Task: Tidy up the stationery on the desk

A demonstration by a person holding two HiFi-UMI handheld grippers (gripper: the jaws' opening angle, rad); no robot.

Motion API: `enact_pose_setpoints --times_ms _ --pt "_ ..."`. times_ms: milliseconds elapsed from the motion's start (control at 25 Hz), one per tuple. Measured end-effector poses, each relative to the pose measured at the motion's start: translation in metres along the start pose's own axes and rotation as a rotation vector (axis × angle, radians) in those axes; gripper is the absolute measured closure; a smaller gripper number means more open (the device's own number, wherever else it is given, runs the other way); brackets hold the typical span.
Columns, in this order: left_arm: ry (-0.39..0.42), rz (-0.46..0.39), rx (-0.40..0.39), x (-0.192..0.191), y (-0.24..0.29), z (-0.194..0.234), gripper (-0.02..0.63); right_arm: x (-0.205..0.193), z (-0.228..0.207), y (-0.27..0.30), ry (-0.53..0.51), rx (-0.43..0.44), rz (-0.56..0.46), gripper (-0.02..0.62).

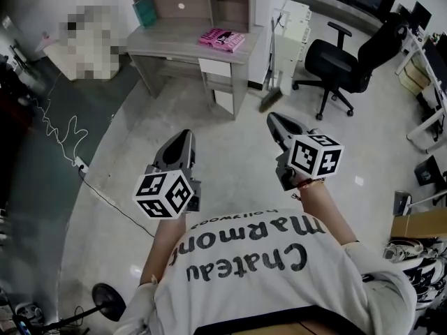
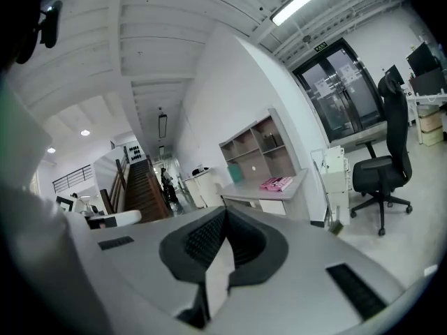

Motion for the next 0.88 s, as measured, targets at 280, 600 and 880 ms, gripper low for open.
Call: enact_pose_setpoints --times_ms 280,600,880 --pt "-0.002 0.105 0.038 -0.047 0.019 0.035 0.589 -0.046 -0.034 0.013 0.173 -0.079 0.069 0.583" --pt "-0.108 0.182 0.066 -0.072 0.046 0.068 0.589 -0.06 -0.059 0.05 0.224 -0.102 0.13 0.581" --pt "-0.086 0.176 0.069 -0.058 0.089 0.087 0.59 -0.044 -0.082 0.104 0.211 -0.081 0.164 0.582"
Point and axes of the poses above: the fingertips, and each gripper's own axes: y forward along the fingers, z to its left, x out of its top, the point moved 1 cm from there along -y, backward along the fingers, and after that the axes turned 13 degrees about x, right-handed, at the moved point
